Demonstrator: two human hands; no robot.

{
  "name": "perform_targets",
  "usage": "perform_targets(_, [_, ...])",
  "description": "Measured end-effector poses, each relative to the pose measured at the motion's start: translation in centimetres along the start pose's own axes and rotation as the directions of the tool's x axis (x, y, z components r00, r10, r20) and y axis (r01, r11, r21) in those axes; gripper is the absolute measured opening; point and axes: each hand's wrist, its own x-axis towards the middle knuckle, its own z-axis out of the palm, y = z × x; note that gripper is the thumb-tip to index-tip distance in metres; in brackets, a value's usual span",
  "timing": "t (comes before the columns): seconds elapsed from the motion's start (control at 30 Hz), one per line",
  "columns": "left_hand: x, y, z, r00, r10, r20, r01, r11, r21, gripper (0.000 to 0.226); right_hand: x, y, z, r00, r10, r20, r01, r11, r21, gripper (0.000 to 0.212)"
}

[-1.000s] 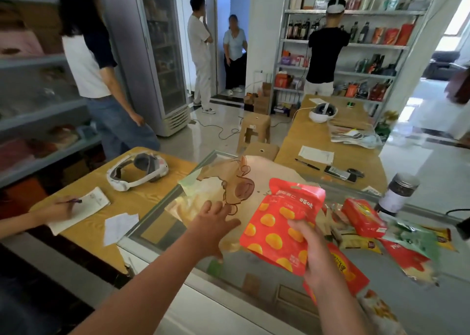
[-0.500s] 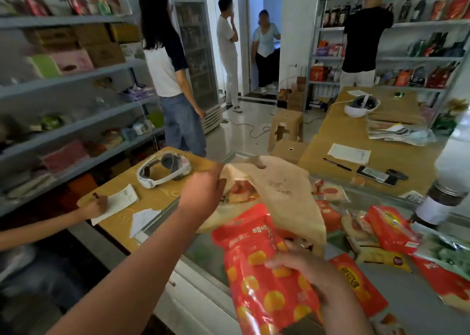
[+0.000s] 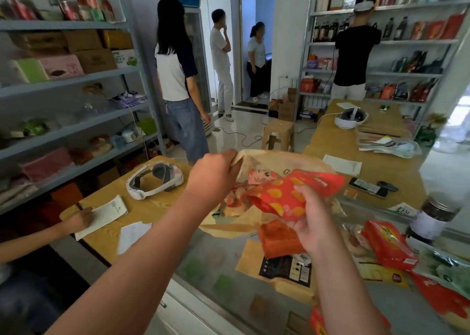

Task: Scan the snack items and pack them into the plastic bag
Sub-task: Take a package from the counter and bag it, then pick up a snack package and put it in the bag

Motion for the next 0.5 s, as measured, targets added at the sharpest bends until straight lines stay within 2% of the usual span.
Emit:
perform_targets(0.07, [0.9,0.0,-0.3,1.0,-0.007,0.004,0.007,0.998,-0.065,0.03,0.5,2.0,1.6,0.998,0.055,-0.02,-0.056,0.996,-0.066,0.02])
perform_targets(0.2, [2.9,-1.3,-1.4,1.0,0.012,-0.004,-0.012,0.994,-0.106,0.031,1.4,4.5,4.4,0.979,0.197,0.051,-0.18,0.955,-0.236,0.011])
perform_targets(0.3, [3.4,-2.6,-1.7,0.999,0.048,0.017,-0.046,0.993,-0.106,0.029,3.8,4.2,6.3,0.99,0.141,0.014,-0.134,0.96,-0.244,0.018])
perform_targets(0.4, [3.6,-3.3,-1.9,0.994,0.094,0.047,-0.086,0.984,-0.157,0.032,6.2,2.9,8.6,0.994,0.082,-0.075,-0.094,0.979,-0.179,0.008])
perform_targets(0.5, [3.6,-4.0,-1.9,0.987,0.148,0.06,-0.131,0.966,-0.225,0.029,8.5,2.5,10.7,0.991,0.018,-0.13,-0.032,0.994,-0.105,0.02])
